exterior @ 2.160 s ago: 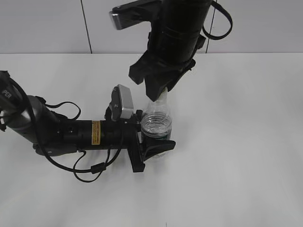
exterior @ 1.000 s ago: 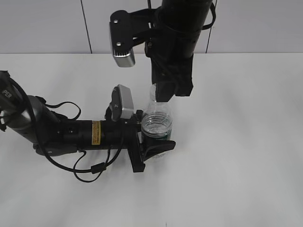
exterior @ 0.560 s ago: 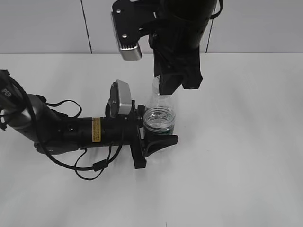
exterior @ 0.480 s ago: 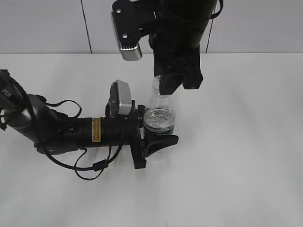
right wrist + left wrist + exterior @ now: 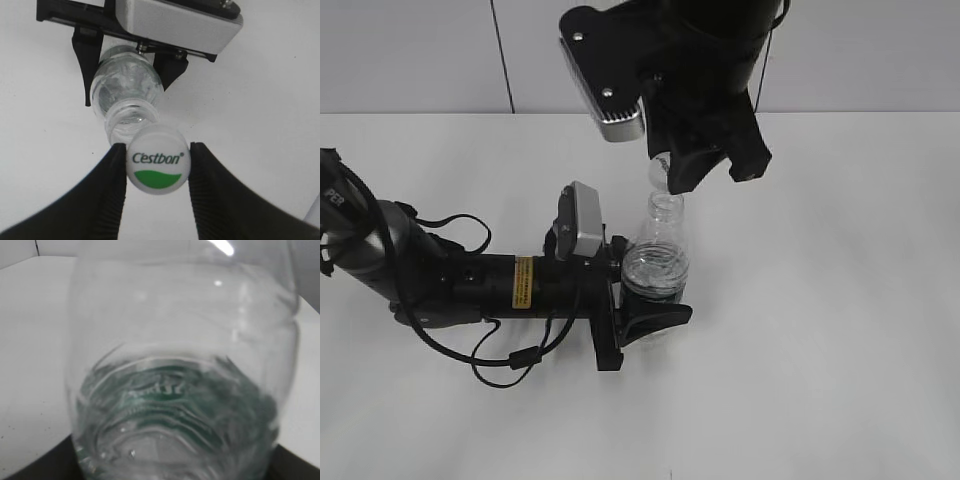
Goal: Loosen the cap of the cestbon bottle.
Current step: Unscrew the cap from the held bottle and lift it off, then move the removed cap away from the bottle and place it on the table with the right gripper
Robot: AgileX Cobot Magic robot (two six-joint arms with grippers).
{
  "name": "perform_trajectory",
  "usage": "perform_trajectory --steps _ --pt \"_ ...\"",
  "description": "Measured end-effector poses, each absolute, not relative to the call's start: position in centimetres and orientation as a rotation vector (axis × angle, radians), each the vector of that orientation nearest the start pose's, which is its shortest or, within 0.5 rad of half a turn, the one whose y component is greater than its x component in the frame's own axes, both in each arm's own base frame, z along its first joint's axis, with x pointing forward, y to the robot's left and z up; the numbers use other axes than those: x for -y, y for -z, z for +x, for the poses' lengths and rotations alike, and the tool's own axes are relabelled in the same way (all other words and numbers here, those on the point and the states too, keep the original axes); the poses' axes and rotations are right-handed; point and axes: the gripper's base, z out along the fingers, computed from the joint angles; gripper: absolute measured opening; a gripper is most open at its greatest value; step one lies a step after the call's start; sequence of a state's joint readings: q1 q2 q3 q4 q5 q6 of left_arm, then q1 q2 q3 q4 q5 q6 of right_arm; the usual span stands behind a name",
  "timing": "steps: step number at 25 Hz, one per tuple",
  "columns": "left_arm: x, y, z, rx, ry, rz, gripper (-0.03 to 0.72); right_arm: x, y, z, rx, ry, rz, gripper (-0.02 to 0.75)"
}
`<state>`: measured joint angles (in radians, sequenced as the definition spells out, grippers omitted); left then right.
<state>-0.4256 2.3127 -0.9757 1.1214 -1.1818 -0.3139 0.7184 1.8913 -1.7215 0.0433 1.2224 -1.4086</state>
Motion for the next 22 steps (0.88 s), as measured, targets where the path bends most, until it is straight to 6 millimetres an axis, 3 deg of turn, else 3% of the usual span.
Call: perform_trajectory --steps 6,11,17,22 --pt "21.9 -5.3 30.1 -1.456 1.023 1.271 0.412 -26.4 -29.8 29.9 -1.349 0.112 -2.532 0.293" --pt "21.9 -5.3 30.2 -1.444 1.003 1.27 0.412 -25.9 -31.3 29.4 -1.505 0.104 -2.396 0.293" --pt "21.9 -5.4 30.5 -1.458 0.985 1.236 0.412 -24.7 -33.9 28.6 -1.954 0.061 -1.945 0.292" --pt "21.9 -5.4 30.6 -1.46 0.981 1.229 0.412 -22.0 -35.7 29.4 -2.227 0.043 -1.536 0.292"
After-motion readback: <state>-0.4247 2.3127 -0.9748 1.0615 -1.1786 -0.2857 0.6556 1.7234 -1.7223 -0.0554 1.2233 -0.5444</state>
